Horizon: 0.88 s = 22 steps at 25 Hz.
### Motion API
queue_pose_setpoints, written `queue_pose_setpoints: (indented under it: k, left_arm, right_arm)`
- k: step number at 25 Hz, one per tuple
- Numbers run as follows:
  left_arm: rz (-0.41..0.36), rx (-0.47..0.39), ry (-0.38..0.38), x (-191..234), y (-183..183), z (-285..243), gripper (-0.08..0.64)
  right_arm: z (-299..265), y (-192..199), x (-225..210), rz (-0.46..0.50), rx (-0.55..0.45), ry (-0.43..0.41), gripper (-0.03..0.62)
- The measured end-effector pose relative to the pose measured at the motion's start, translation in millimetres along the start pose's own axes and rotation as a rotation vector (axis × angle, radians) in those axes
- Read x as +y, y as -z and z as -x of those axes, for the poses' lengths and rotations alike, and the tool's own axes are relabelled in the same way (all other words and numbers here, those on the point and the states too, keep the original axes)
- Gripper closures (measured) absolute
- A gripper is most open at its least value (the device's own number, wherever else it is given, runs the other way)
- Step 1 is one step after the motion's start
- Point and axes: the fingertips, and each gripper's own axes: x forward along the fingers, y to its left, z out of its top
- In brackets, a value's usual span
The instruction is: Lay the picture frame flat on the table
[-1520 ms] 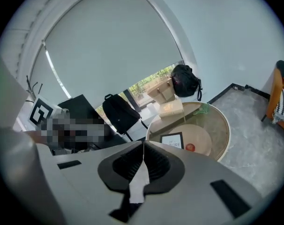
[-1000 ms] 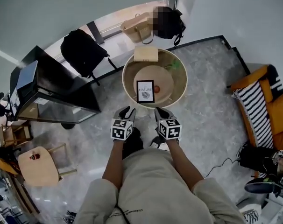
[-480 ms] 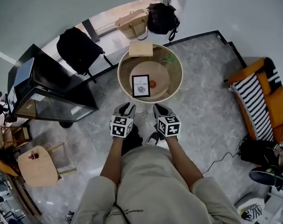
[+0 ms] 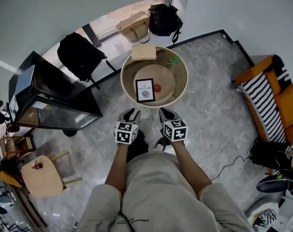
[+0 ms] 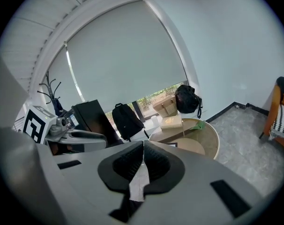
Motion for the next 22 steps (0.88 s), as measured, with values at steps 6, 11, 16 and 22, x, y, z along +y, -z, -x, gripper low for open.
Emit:
queue_pose_setpoints:
  k: [6, 11, 16, 22]
  left_arm:
    - [0.025, -0.034, 0.010, -4, -9, 2, 0.437]
    - [0.023, -0.031, 0.008, -8, -4, 2, 0.437]
    - [0.022, -0.052, 0.028, -17, -11, 3, 0.446]
    - [0.018, -0.058, 0.004, -17, -13, 3, 0.492]
  right_arm:
    - [1, 1, 3, 0.021, 0.010, -0.012, 0.557]
    - [2, 7, 1, 0.025, 0.022, -0.014, 0.557]
    - [6, 6, -1, 0.034, 0.017, -0.010, 0.557]
    - [9, 5, -4, 0.035, 0.014, -0.010, 0.557]
